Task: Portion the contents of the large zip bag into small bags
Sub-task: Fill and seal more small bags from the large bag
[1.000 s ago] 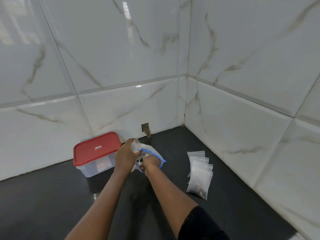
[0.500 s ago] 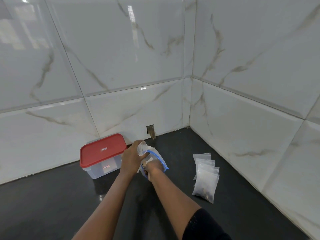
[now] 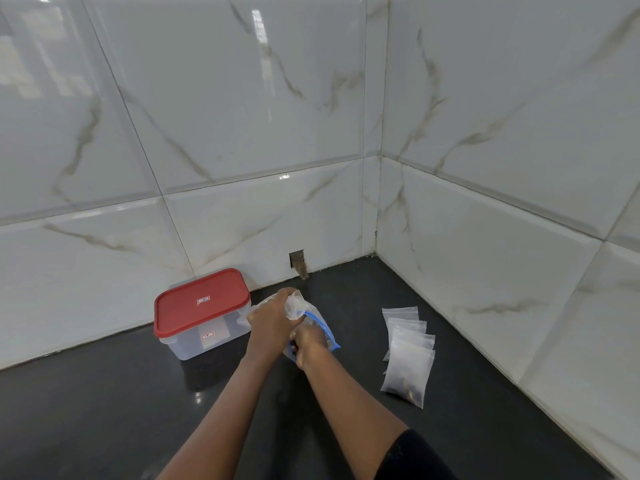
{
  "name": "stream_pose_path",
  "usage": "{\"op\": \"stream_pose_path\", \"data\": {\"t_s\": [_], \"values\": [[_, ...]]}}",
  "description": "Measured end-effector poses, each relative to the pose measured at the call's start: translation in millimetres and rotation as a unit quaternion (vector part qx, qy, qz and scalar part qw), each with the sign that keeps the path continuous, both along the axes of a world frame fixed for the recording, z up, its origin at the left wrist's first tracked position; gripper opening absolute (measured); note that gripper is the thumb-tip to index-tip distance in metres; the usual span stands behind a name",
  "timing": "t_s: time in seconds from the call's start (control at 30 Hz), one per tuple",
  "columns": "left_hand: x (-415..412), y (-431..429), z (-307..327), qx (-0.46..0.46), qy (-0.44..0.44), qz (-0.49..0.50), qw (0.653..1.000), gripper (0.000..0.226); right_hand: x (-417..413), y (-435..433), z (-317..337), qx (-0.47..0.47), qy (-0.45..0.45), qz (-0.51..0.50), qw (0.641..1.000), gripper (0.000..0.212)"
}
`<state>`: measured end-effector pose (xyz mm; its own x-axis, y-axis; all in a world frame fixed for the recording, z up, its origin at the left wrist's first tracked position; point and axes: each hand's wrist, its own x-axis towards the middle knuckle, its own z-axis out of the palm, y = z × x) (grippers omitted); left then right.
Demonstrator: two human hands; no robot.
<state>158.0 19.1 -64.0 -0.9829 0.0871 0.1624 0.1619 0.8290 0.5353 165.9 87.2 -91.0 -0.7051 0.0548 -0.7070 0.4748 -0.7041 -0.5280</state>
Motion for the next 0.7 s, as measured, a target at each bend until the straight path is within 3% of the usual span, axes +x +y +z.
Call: {"op": "stream_pose_path", "data": {"t_s": [0.17,0.37,0.7], "values": [[-1.4,-3.2,0.3,0.011,0.027,0.031,0.999,0.045,11.0,4.6,12.6,0.151,0.022,0.019,0.988,0.026],[3.6,-8.3,10.1,0.068,0.043,0.069,0.994,0.044,24.8,26.2,16.8,0.233,0.029,0.024,0.972,0.038],[8.1,-10.0,10.8,0.077,0.018,0.077,0.994,0.052,46.2,74.0,41.3,0.236,0.069,0.054,0.968,0.026]]}}
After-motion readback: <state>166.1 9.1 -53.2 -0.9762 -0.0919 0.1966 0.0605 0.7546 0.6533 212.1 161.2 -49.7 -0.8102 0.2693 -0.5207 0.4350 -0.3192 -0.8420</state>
